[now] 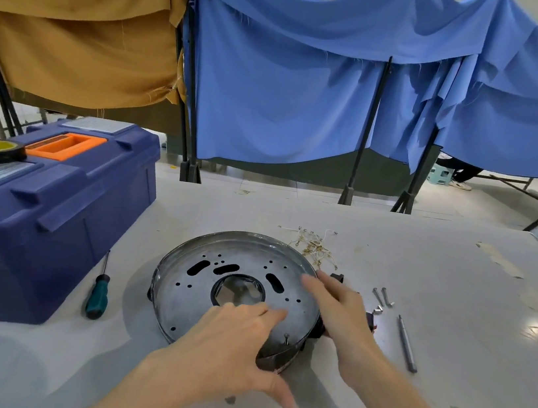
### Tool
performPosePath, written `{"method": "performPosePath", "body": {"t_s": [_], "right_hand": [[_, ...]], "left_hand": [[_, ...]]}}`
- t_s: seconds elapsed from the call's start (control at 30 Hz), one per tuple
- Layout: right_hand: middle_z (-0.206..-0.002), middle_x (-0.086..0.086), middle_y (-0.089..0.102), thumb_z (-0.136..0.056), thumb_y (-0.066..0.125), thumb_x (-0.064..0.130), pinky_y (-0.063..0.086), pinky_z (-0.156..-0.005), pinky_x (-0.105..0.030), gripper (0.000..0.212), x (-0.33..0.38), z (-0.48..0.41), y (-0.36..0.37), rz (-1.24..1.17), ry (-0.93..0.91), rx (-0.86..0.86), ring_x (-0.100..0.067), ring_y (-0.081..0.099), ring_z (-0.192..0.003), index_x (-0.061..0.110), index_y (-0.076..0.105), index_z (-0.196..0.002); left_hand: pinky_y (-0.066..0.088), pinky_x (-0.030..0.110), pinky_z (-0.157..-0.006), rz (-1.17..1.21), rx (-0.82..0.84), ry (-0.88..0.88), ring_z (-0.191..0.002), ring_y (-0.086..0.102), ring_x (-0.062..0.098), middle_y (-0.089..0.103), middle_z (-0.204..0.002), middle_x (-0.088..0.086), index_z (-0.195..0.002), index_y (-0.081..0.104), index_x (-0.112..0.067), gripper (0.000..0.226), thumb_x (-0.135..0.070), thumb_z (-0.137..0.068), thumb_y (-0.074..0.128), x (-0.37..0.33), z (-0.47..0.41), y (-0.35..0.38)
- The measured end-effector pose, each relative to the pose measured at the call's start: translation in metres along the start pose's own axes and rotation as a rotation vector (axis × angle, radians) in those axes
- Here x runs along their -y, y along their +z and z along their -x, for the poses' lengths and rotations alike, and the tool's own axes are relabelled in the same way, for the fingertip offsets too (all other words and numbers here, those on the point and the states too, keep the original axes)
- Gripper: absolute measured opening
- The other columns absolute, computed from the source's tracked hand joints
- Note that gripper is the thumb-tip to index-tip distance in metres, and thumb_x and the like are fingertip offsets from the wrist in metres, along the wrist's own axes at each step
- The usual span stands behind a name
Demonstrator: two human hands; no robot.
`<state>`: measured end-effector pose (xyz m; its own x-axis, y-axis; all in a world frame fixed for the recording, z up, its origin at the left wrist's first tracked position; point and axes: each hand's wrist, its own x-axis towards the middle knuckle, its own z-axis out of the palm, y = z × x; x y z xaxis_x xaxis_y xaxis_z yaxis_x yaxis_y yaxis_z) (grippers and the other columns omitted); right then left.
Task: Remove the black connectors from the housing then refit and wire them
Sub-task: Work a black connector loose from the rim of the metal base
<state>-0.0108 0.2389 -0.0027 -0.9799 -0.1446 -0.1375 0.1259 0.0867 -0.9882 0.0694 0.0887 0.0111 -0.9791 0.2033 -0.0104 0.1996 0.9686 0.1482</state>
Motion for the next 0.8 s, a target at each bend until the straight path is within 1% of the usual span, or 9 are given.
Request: {"method": "performPosePath", "body": {"t_s": [0.03, 0.1, 0.17, 0.27, 0.33, 0.47, 0.53, 0.67, 0.8], "right_hand": [[-0.103, 0.008, 0.072, -0.085, 0.066, 0.020, 0.056, -0.084, -0.033, 0.027, -0.002, -0.002, 0.004, 0.032, -0.040, 0.039, -0.013, 0.067, -0.098, 0.028, 0.067, -0.110], [-0.090, 0.009, 0.075, -0.079, 0.055, -0.005, 0.059, -0.069, -0.030, 0.047, -0.006, -0.005, 0.006, 0.070, -0.112, 0.042, -0.011, 0.070, -0.085, 0.034, 0.069, -0.102], [-0.083, 0.009, 0.075, -0.072, 0.047, -0.017, 0.058, -0.064, -0.030, 0.063, -0.007, -0.006, 0.003, 0.051, -0.135, 0.036, -0.007, 0.070, -0.076, 0.037, 0.071, -0.092], [-0.083, 0.002, 0.076, -0.068, 0.044, -0.022, 0.057, -0.067, -0.034, 0.068, -0.009, -0.010, -0.003, 0.021, -0.145, 0.099, -0.011, 0.071, -0.075, 0.037, 0.075, -0.082], [-0.086, -0.002, 0.076, -0.067, 0.043, -0.023, 0.057, -0.070, -0.037, 0.067, -0.008, -0.011, -0.004, 0.022, -0.153, 0.120, -0.016, 0.071, -0.080, 0.034, 0.075, -0.082], [-0.089, -0.002, 0.076, -0.067, 0.042, -0.024, 0.058, -0.071, -0.033, 0.067, -0.011, -0.016, -0.007, 0.030, -0.166, 0.158, -0.019, 0.071, -0.087, 0.028, 0.074, -0.096], [-0.091, -0.001, 0.077, -0.068, 0.042, -0.024, 0.058, -0.070, -0.031, 0.068, -0.011, -0.019, -0.011, 0.043, -0.174, 0.189, -0.017, 0.072, -0.088, 0.030, 0.074, -0.096], [-0.093, -0.002, 0.076, -0.069, 0.044, -0.022, 0.058, -0.072, -0.032, 0.070, -0.010, -0.024, -0.014, 0.065, -0.176, 0.298, -0.018, 0.071, -0.087, 0.036, 0.077, -0.089], [-0.096, 0.004, 0.076, -0.080, 0.052, -0.014, 0.055, -0.066, -0.018, 0.060, -0.012, -0.027, -0.015, 0.079, -0.183, 0.344, -0.009, 0.071, -0.089, 0.040, 0.077, -0.088]], "left_hand": [[0.044, 0.038, -0.087, 0.008, -0.012, 0.018, -0.101, 0.053, 0.020, 0.054, -0.110, -0.010, -0.134, 0.041, -0.027, 0.094, -0.089, -0.064, 0.041, 0.002, 0.001, -0.001], [0.044, 0.040, -0.085, 0.026, -0.046, 0.053, -0.102, 0.055, 0.021, 0.057, -0.109, -0.010, -0.128, 0.047, -0.030, 0.085, -0.085, -0.074, 0.011, 0.006, 0.002, 0.000], [0.044, 0.040, -0.085, 0.021, -0.070, 0.078, -0.105, 0.056, 0.022, 0.060, -0.112, -0.009, -0.130, 0.049, -0.032, 0.078, -0.072, -0.083, 0.002, 0.007, 0.003, -0.001], [0.046, 0.039, -0.086, -0.038, -0.094, 0.120, -0.105, 0.056, 0.021, 0.062, -0.114, -0.010, -0.126, 0.055, -0.031, 0.044, -0.051, -0.100, 0.025, 0.010, -0.003, -0.001], [0.046, 0.039, -0.085, -0.060, -0.072, 0.142, -0.105, 0.056, 0.021, 0.063, -0.114, -0.010, -0.122, 0.058, -0.030, 0.031, -0.043, -0.098, 0.042, 0.009, -0.007, -0.002], [0.047, 0.035, -0.084, -0.099, -0.081, 0.132, -0.104, 0.057, 0.018, 0.067, -0.109, -0.010, -0.120, 0.063, -0.035, 0.037, -0.049, -0.086, 0.059, 0.008, -0.018, -0.004], [0.045, 0.032, -0.081, -0.079, -0.100, 0.130, -0.103, 0.057, 0.013, 0.066, -0.108, -0.013, -0.120, 0.063, -0.037, 0.043, -0.055, -0.081, 0.062, 0.007, -0.022, -0.002], [0.032, 0.031, -0.065, -0.036, -0.049, 0.127, -0.095, 0.047, 0.013, 0.045, -0.092, -0.011, -0.120, 0.061, -0.041, 0.052, -0.062, -0.073, 0.066, -0.001, -0.029, 0.003], [0.031, 0.029, -0.069, 0.120, 0.032, 0.129, -0.086, 0.030, 0.008, 0.036, -0.093, -0.010, -0.119, 0.065, -0.033, 0.055, -0.057, -0.070, 0.074, -0.001, -0.036, 0.003]]}}
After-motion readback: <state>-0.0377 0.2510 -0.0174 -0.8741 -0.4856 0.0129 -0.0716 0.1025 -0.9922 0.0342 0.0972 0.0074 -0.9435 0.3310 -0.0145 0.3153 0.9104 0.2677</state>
